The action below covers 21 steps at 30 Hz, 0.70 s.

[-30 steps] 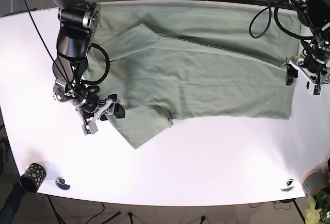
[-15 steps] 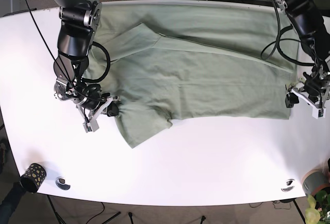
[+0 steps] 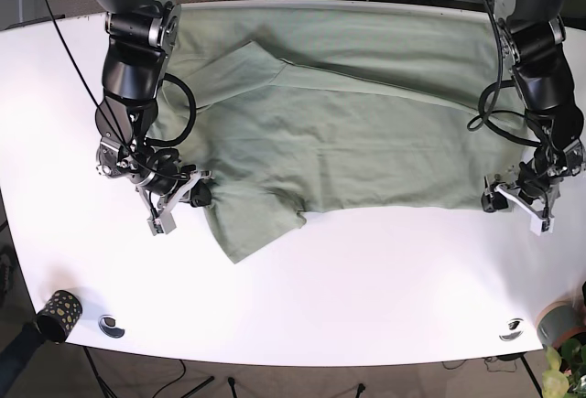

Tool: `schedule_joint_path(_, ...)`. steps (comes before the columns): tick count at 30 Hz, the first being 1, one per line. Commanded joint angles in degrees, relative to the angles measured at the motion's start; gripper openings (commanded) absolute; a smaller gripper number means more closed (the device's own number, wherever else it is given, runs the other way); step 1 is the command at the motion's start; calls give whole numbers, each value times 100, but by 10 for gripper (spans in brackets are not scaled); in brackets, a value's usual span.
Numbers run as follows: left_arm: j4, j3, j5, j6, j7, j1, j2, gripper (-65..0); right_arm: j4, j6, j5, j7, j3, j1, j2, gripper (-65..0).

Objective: Fold the T-shirt properly
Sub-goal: 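Move both grippers to the shirt's hem corners and grasp them, then lift the hem corners and fold them toward the collar with both grippers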

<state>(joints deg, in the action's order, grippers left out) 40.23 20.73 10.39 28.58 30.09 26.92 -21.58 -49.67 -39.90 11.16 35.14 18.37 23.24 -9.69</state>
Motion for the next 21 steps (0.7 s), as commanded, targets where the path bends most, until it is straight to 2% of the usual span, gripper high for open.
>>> schedule_joint_path(1, -10, -126, 82, 39, -103, 179, -132, -131, -66, -10, 14, 16, 5, 124, -55, -650)
schedule_joint_path(8, -45, -240, 82, 39, -103, 179, -114, -135, -75, -10, 49, 16, 13, 124, -81, -650)
schedule_joint_path(9, -45, -240, 82, 39, -103, 170, -105, -157, -75, -10, 40, 16, 13, 124, -81, -650)
schedule_joint_path(10, -45, -240, 82, 39, -103, 170, -105, -185, -84, -10, 40, 16, 13, 133, -81, -650)
schedule_joint_path(11, -45, -240, 82, 21, -103, 170, -97, -242, -119, -10, 58, 16, 13, 133, -81, -650)
schedule_joint_path(16, 26, -231, 108, 30, -121, 152, -88, -606, -488, -10, 23, 34, 13, 124, -72, -650)
schedule_joint_path(17, 61, -231, 108, 30, -165, 152, -88, -650, -532, -10, 14, 43, 13, 124, -72, -650)
schedule_joint_path(21, 412, -152, 134, 48, -367, 3, -79, -642, -646, -10, 14, 43, 13, 124, -72, -650)
